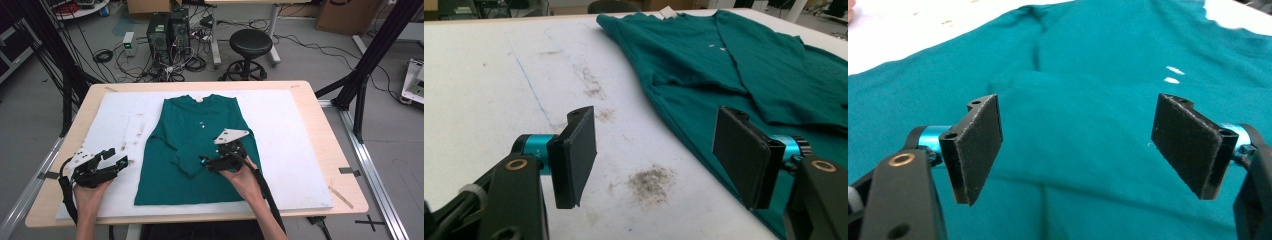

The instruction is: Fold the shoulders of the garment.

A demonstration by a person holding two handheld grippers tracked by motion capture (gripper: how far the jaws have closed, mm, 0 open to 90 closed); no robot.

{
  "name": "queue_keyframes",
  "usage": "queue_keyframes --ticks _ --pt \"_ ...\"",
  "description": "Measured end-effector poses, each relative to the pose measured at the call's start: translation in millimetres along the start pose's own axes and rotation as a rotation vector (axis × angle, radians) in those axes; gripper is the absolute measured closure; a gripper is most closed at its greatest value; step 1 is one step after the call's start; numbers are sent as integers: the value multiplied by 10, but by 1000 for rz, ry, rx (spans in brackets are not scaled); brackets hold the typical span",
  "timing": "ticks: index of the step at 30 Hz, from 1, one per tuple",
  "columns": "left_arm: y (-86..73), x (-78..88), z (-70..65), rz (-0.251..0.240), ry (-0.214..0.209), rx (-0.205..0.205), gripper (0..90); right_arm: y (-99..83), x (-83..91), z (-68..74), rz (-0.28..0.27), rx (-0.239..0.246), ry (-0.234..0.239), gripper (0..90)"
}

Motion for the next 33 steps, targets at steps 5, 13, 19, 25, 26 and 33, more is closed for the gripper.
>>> queue_keyframes --ticks 5,13,19,25,26,33 --pt "18 17 4 -23 7 4 341 -201 264 -247 -31 -43 -51 195" --pt "95 85 -53 -71 25 -49 341 -561 647 -639 -92 -147 -101 195" --pt "151 151 -101 -51 1 -34 339 -787 838 -838 -102 -190 -154 195" --pt "252 216 -180 -53 -11 -43 339 -974 986 -1001 -130 -233 -203 195" --pt "269 226 -195 -52 -15 -49 338 -1002 1001 -1018 -129 -238 -209 195" --pt "296 190 -252 -32 -36 -67 338 -1207 1059 -1133 -123 -276 -245 195"
Point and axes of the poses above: each handheld gripper's, and its own axes: x roughly backward along the jaws, y roughly out of its top, z roughly to its left, the point moved 10 cm from there along -x, roughly forward along the jaws, and after that the axes turned 8 degrees about z, right-handed, at the moved point
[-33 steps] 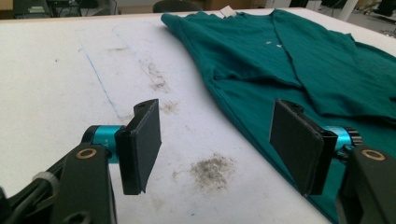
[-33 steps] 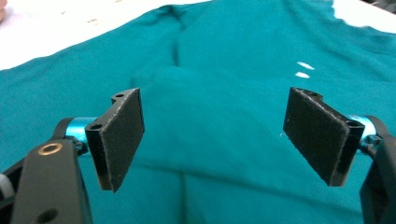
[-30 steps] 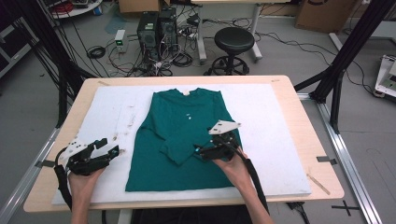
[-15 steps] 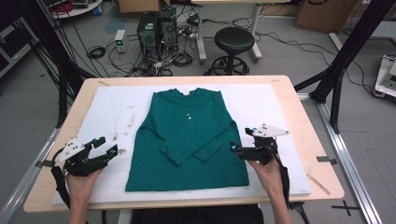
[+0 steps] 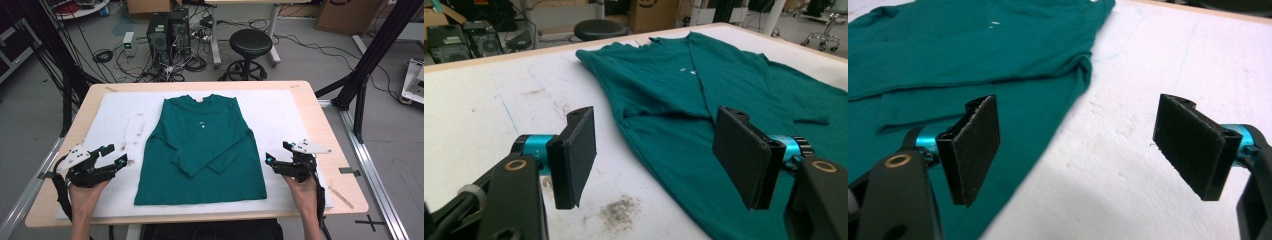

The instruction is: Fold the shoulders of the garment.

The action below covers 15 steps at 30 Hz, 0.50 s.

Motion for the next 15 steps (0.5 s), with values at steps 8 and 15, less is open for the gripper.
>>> queue_keyframes --ticks 8,15 --pt "-34 -82 -32 32 -14 -5 338 -63 15 -56 6 -15 -3 195" --pt "-75 -127 -48 63 -10 -6 338 -73 -22 -10 17 -19 13 195"
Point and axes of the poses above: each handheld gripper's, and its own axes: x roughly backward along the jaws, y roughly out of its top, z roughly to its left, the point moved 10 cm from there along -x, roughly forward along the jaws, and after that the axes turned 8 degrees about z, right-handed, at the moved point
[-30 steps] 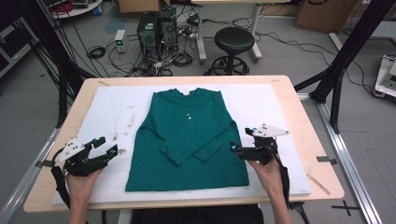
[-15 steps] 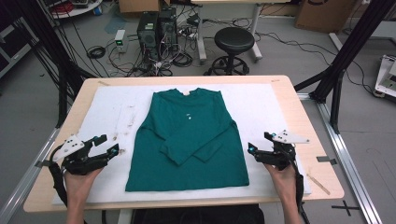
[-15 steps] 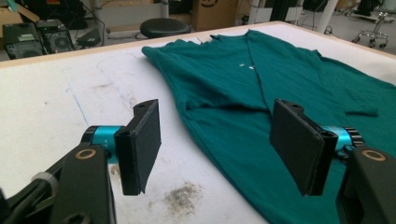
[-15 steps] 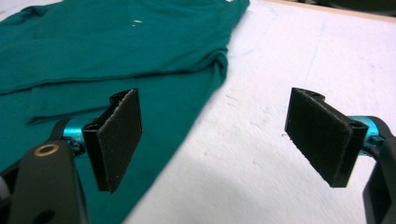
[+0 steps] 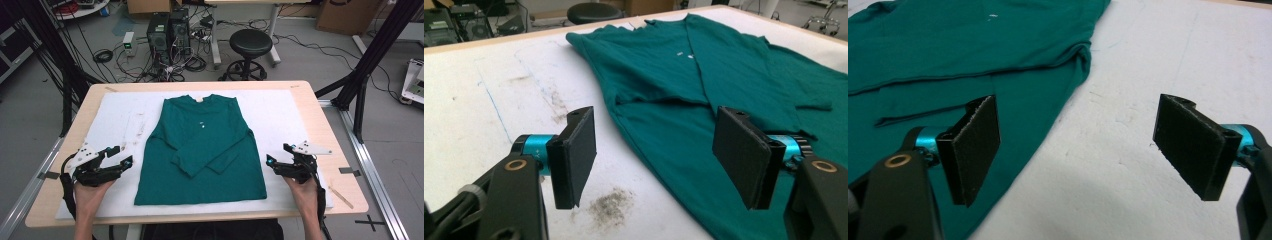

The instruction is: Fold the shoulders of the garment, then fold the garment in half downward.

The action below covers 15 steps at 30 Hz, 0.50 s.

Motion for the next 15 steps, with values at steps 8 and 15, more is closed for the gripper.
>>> queue_keyframes --ticks 8,15 --pt "-45 -70 -88 65 -24 -19 350 26 -28 68 12 19 10 195" --pt "-219 -279 -162 229 -11 -1 393 12 -4 61 15 17 10 195"
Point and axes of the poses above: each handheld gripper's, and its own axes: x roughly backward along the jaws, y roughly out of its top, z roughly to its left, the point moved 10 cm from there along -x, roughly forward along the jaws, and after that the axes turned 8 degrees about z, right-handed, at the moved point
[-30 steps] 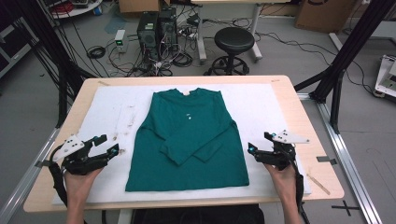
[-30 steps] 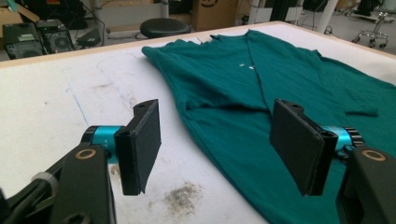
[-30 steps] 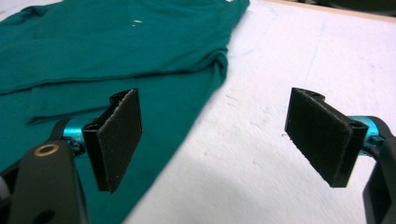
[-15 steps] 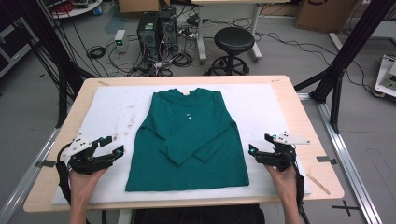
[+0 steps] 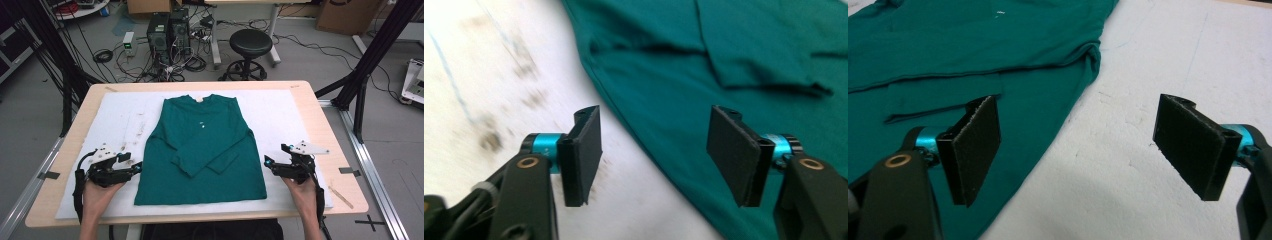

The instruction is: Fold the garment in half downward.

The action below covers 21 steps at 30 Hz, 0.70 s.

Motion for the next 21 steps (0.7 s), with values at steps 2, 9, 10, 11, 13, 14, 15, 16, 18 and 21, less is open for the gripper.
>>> queue_keyframes --ticks 2,9,10,11,13,14,15,16,18,21 --pt "-27 -51 -17 32 0 6 403 -4 -1 -1 3 -4 0 196" --pt "-94 -155 -44 93 4 28 441 -41 -74 33 52 -2 -4 202" --pt "-104 -171 -43 101 7 33 445 -61 -99 47 75 3 -6 227" --pt "-113 -185 -46 108 8 36 451 -84 -123 68 100 16 -5 261" --pt "-122 -210 -56 118 15 33 463 -124 -174 109 147 37 -10 267" --pt "-123 -219 -65 121 16 29 467 -139 -196 121 166 49 -18 268" --pt "-123 -229 -74 126 17 23 475 -147 -213 129 178 55 -27 268" --pt "-118 -242 -86 123 18 24 479 -150 -225 136 183 57 -29 268" --pt "-124 -267 -107 134 25 13 493 -150 -232 150 188 49 -24 268" --pt "-123 -281 -112 136 40 6 504 -153 -228 155 195 44 -24 271"
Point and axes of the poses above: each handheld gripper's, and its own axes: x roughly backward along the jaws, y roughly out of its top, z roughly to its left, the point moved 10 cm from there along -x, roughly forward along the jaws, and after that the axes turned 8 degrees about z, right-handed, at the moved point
